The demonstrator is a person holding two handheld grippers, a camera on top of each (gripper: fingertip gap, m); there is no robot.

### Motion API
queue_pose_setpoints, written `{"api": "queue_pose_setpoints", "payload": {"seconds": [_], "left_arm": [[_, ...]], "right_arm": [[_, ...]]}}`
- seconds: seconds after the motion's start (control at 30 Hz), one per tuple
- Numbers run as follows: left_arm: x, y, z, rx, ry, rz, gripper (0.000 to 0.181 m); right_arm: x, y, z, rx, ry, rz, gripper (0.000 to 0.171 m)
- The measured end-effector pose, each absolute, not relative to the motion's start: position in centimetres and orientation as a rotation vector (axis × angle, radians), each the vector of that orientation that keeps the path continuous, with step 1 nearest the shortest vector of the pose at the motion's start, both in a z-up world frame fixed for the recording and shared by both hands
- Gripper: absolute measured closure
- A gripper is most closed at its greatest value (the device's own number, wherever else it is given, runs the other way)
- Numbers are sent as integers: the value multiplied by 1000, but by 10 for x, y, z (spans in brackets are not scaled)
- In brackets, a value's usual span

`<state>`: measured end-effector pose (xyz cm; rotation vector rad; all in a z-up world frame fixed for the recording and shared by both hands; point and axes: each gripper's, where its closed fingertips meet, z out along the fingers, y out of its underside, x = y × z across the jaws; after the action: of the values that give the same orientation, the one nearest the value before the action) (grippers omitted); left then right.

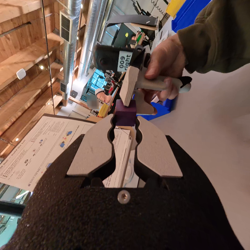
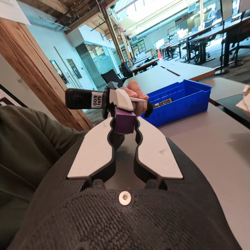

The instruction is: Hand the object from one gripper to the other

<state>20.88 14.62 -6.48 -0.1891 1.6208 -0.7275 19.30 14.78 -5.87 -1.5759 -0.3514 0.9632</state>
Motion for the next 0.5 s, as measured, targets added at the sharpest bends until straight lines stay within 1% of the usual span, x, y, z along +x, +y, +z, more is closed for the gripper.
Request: {"api": "queue_pose_setpoints", "payload": {"seconds": [0.13, 0.17, 0.2, 0.3, 0.33, 0.37, 0.4, 0.43, 0.47, 0.5], "left_arm": [[212, 155, -63, -391, 1611, -836, 147], [212, 156, -61, -471, 1605, -924, 141], [211, 156, -58, -561, 1608, -1037, 130], [208, 155, -52, -923, 1611, -1442, 109], [206, 154, -51, -1076, 1596, -1595, 111], [204, 150, -49, -1192, 1583, -1772, 110], [200, 143, -45, -1244, 1575, -1965, 111], [196, 139, -43, -1274, 1573, -2131, 121], [194, 136, -42, -1280, 1585, -2257, 127], [193, 133, -42, -1275, 1591, -2353, 127]], "right_arm": [[200, 152, -56, -1559, -436, 717, 143], [204, 152, -55, -1563, -453, 622, 143], [207, 152, -54, -1565, -494, 514, 143], [214, 148, -54, -1522, -663, 123, 143], [210, 145, -55, -1476, -777, -13, 143], [204, 142, -54, -1417, -863, -115, 143], [197, 139, -51, -1371, -915, -151, 143], [193, 138, -46, -1322, -931, -171, 143], [191, 137, -41, -1270, -936, -198, 143], [188, 134, -38, -1218, -960, -221, 143]]}}
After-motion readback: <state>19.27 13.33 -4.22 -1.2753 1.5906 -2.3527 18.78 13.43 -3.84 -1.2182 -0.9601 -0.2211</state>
